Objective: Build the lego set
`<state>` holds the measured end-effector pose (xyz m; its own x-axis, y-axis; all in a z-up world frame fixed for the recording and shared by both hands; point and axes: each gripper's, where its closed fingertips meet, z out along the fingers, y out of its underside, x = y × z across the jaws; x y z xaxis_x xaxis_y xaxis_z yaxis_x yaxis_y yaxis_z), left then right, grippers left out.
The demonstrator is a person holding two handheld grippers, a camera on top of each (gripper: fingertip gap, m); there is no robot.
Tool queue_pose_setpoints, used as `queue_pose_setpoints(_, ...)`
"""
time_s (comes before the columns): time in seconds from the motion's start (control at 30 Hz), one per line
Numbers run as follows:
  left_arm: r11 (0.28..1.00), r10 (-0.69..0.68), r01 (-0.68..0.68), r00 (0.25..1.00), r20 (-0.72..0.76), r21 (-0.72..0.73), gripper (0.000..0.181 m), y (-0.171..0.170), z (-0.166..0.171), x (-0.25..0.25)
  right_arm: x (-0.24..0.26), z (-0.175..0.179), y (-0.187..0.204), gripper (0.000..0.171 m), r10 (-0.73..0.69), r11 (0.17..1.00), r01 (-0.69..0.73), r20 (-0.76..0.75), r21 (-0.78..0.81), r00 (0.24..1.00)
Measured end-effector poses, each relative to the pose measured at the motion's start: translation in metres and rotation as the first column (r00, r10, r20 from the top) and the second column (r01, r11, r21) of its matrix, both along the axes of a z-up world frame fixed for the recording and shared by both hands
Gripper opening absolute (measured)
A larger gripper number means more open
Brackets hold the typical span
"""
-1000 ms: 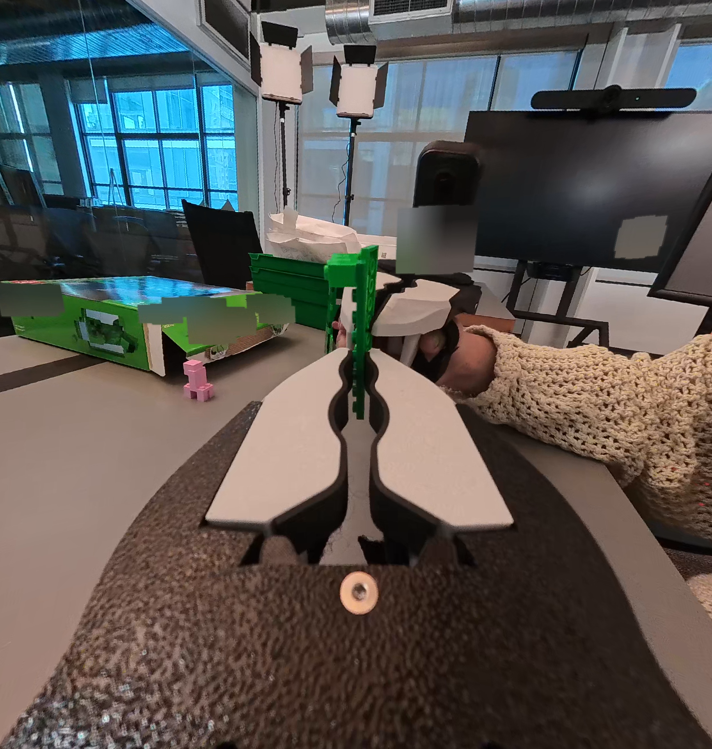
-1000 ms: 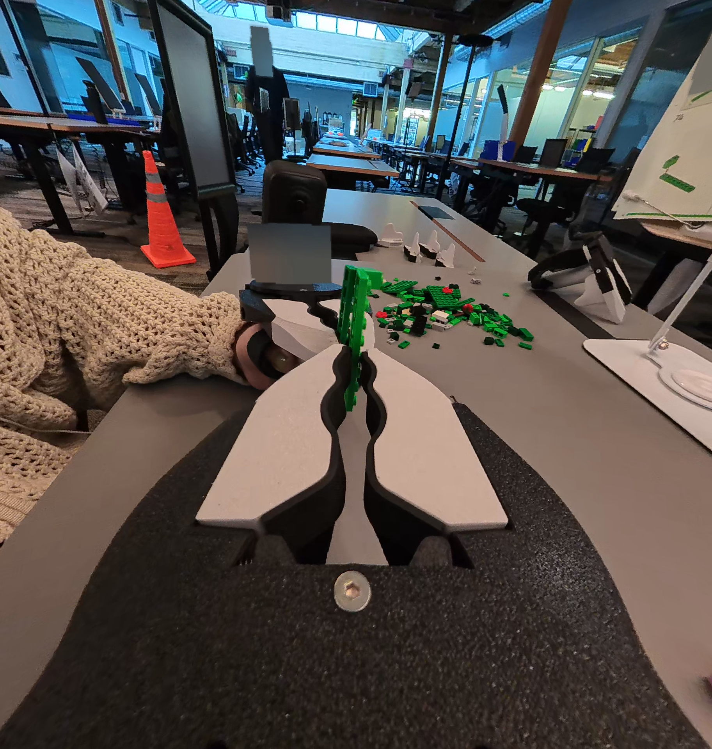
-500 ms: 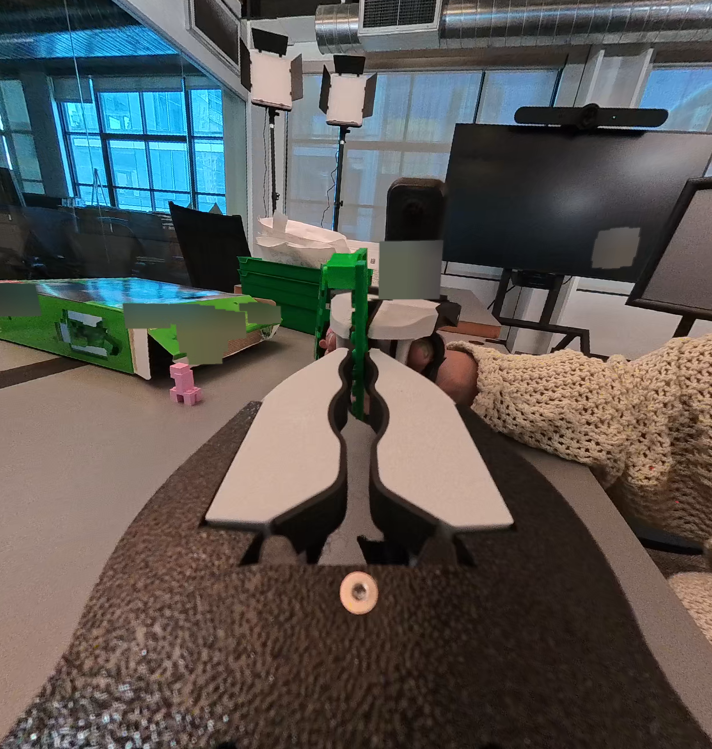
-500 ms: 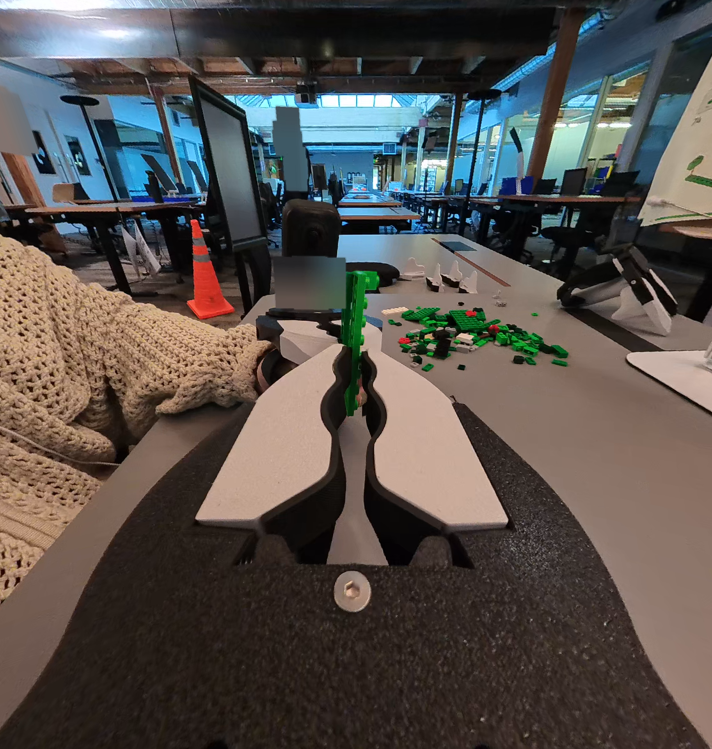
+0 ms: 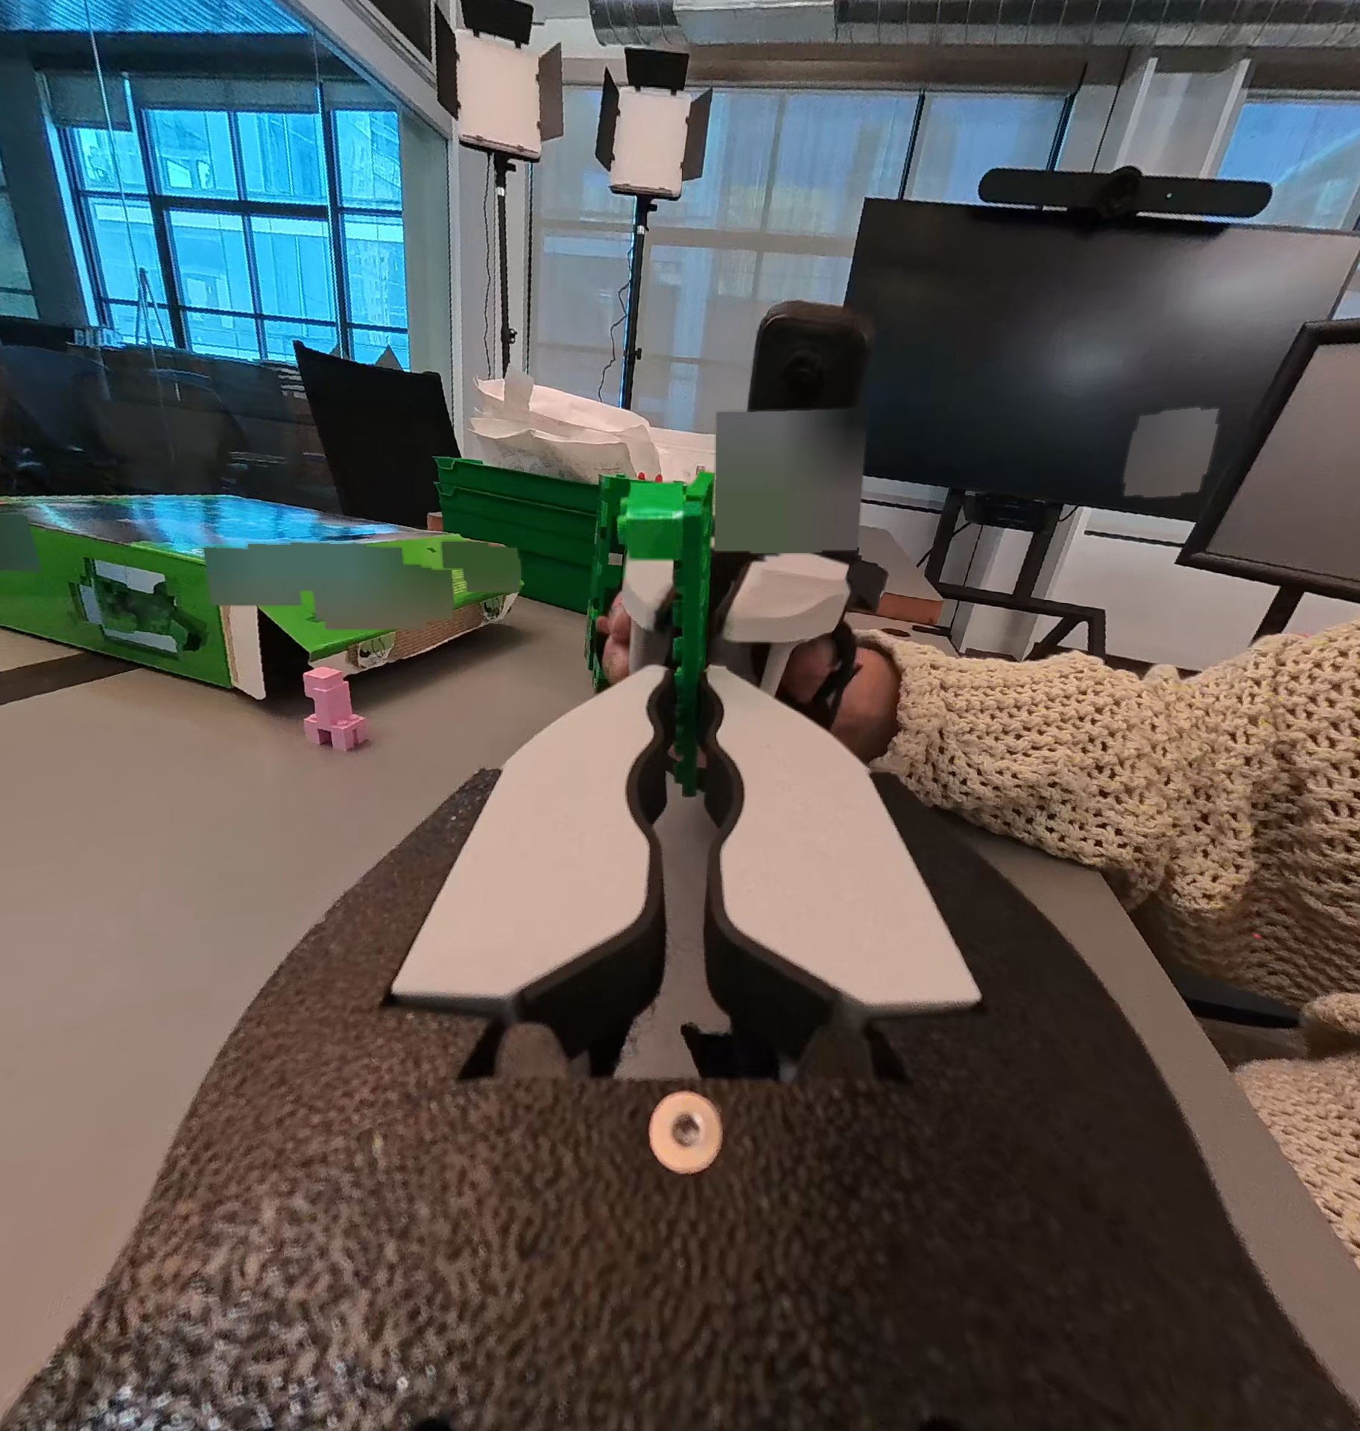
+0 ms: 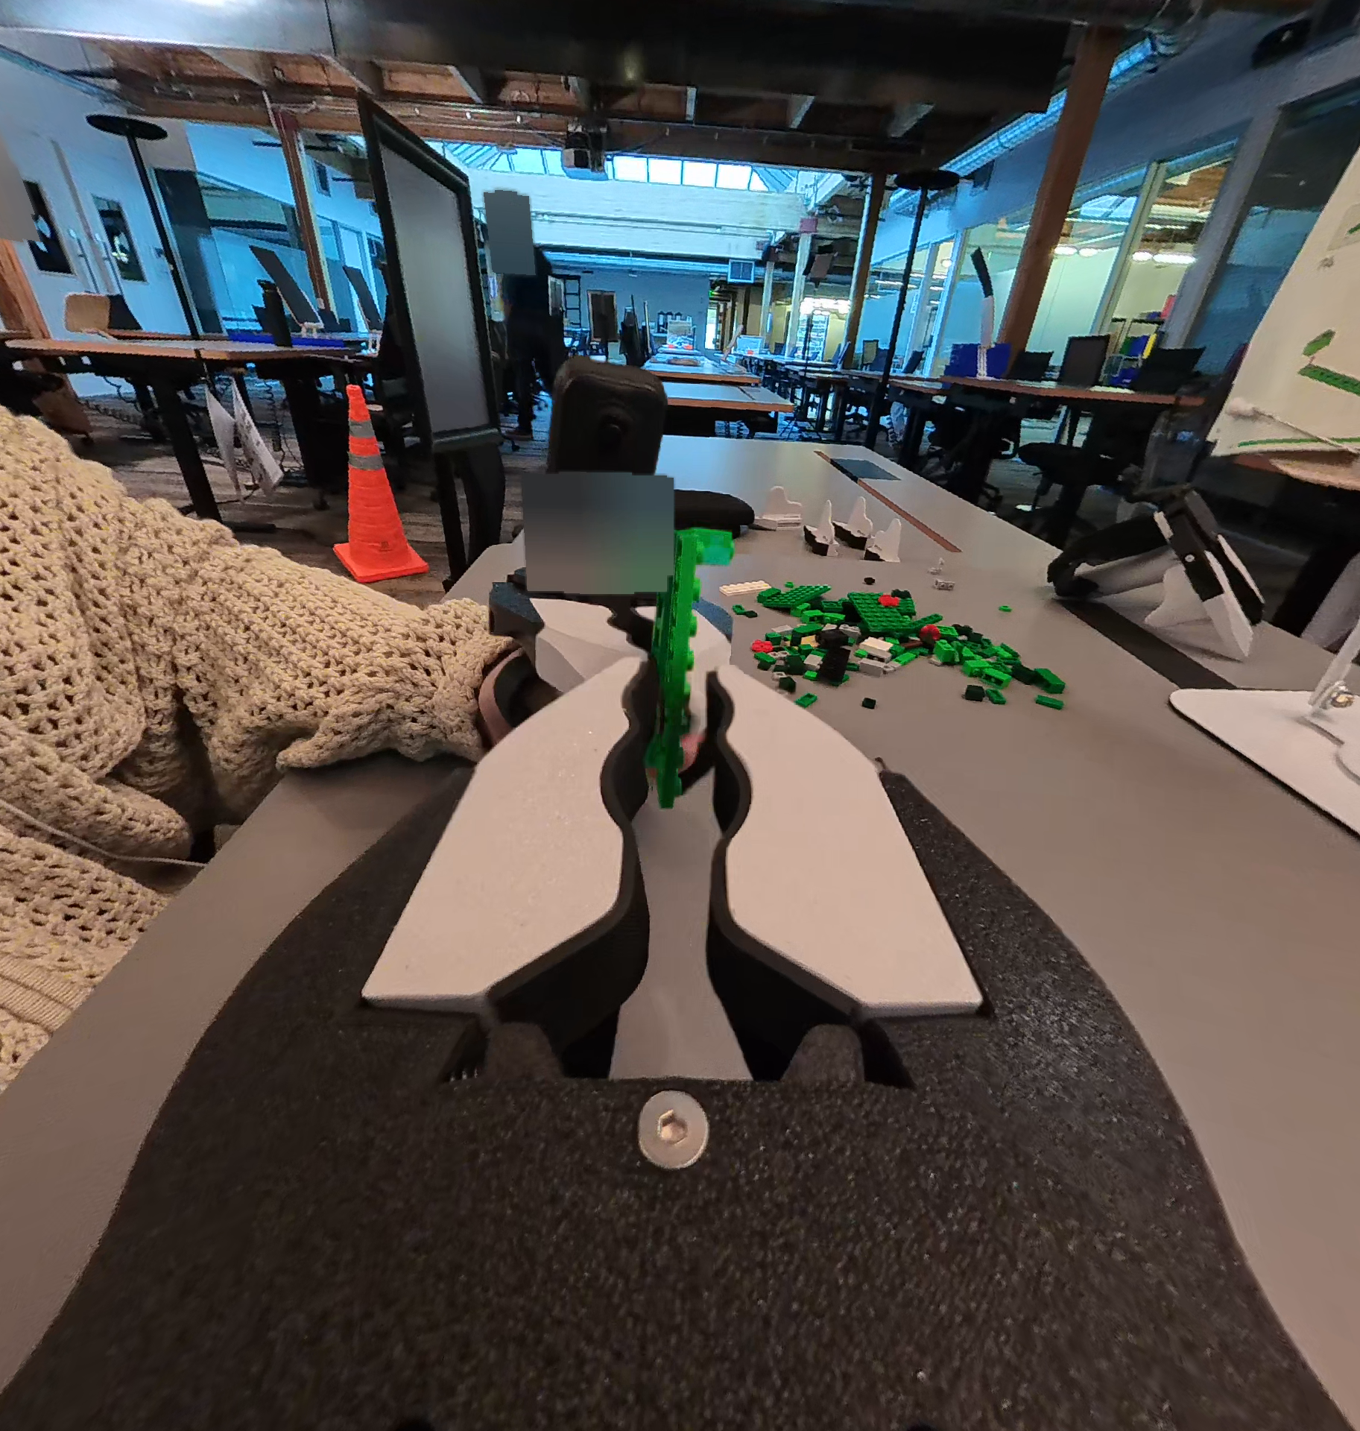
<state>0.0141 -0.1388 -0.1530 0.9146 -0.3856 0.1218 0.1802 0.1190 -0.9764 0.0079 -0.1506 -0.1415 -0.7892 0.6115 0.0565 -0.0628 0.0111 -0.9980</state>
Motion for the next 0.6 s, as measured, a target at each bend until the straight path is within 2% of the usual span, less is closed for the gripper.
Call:
queue_pose_setpoints(0.2,1.0,-0.001,0.0,0.999,-0.041,-0.025,0.004,0.003,-0.004,0.005,0.003,0.007,0.005,0.011,-0.023,0.999,0.023,-0.018,0.025,1.0)
queue_pose_setpoints(0.33,1.0,0.008,-0.008,1.0,-0.027,-0.017,0.004,0.002,-0.002,0.002,0.003,-0.005,0.008,0.011,-0.035,0.993,0.029,0.051,0.116,0.998)
queue_pose_setpoints(0.5,1.0,0.01,-0.01,1.0,0.003,-0.003,0.004,0.0,0.0,-0.001,0.004,-0.022,0.008,0.009,-0.011,0.987,-0.011,0.142,0.158,0.99)
queue_pose_setpoints(0.6,1.0,0.005,-0.005,1.0,0.022,0.007,0.004,-0.001,0.001,-0.003,0.003,-0.03,0.004,0.005,-0.013,0.98,-0.017,0.147,0.2,0.989)
